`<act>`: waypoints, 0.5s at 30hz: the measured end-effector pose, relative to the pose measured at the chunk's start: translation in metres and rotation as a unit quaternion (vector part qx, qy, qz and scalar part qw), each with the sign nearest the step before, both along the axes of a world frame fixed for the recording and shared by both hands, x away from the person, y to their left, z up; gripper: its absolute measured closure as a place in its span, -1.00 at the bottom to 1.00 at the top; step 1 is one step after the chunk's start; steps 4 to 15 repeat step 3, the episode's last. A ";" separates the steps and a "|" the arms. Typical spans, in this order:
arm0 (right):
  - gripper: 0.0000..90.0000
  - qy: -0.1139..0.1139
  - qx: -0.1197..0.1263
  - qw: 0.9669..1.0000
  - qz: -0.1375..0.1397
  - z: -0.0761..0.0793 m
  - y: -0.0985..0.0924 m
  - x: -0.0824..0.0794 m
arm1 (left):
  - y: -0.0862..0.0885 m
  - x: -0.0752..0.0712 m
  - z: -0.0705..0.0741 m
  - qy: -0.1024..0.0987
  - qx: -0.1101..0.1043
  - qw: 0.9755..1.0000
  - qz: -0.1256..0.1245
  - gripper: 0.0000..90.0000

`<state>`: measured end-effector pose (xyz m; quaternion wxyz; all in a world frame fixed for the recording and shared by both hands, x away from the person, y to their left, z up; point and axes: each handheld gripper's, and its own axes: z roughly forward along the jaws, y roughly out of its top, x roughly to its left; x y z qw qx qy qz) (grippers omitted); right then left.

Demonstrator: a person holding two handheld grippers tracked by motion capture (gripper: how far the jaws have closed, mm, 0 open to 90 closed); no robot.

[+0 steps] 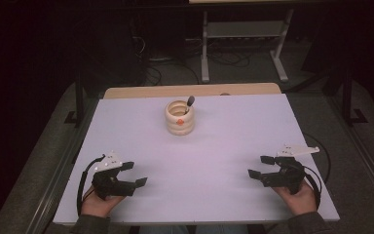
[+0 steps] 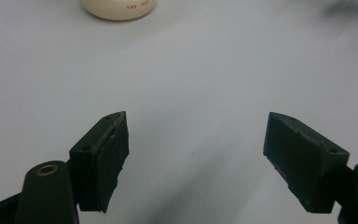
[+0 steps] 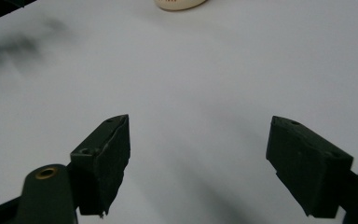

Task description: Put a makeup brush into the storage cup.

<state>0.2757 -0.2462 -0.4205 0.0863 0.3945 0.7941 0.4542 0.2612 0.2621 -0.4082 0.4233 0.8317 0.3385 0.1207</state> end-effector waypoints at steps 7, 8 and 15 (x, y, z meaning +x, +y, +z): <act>-0.55 -0.001 0.002 1.000 0.002 0.000 0.000 0.000 | -0.001 0.001 -0.001 0.003 -0.002 1.000 -0.003 -0.52; -0.55 -0.001 0.002 1.000 0.002 0.000 0.000 0.000 | -0.001 0.001 -0.001 0.003 -0.002 1.000 -0.003 -0.52; -0.55 -0.001 0.002 1.000 0.002 0.000 0.000 0.000 | -0.001 0.001 -0.001 0.003 -0.002 1.000 -0.003 -0.52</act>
